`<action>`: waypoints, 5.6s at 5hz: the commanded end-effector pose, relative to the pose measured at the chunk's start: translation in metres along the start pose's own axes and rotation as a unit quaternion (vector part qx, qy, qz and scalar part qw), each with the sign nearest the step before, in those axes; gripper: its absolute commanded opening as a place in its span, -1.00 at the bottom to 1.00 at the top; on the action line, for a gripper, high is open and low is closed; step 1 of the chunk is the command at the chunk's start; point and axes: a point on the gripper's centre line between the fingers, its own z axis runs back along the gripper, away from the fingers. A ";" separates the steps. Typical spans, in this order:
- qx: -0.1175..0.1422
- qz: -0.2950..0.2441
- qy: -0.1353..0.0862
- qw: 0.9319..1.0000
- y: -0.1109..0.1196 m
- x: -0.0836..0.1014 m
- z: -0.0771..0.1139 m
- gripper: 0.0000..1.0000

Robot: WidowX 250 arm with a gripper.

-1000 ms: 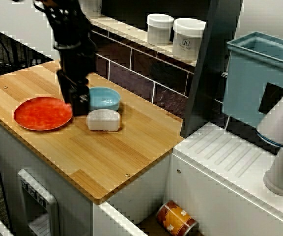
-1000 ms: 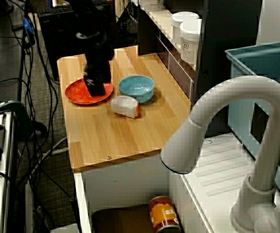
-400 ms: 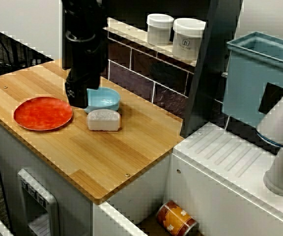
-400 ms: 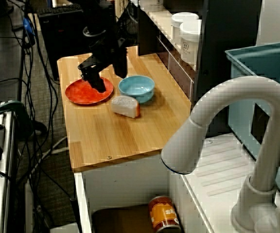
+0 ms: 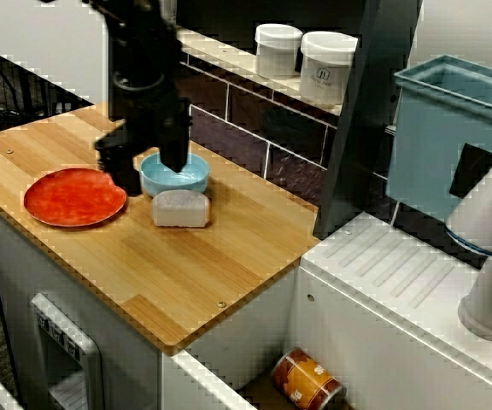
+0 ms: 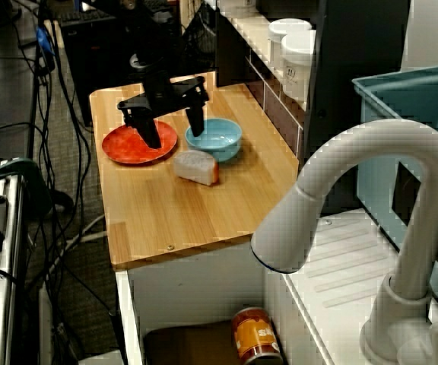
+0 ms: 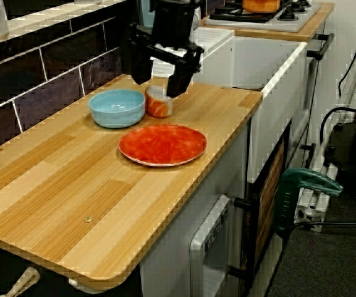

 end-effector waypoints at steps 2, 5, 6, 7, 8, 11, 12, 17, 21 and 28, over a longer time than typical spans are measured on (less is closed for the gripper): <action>0.044 -0.003 -0.002 0.999 -0.004 -0.025 0.010 1.00; 0.030 0.037 0.000 0.999 0.023 -0.029 0.000 1.00; 0.021 0.043 0.016 0.999 0.025 -0.025 -0.012 1.00; 0.036 0.054 0.025 0.998 0.022 -0.025 -0.015 1.00; 0.030 0.053 0.025 0.998 0.014 -0.022 -0.023 1.00; -0.012 0.065 0.045 0.997 0.013 -0.014 -0.034 -1.00; -0.040 0.070 0.050 0.995 0.020 -0.017 -0.036 -1.00; -0.026 0.142 0.035 0.989 0.005 -0.069 -0.014 -1.00; -0.032 0.253 0.009 0.967 -0.020 -0.148 -0.008 -1.00; -0.108 0.310 0.016 0.944 -0.006 -0.123 0.004 1.00</action>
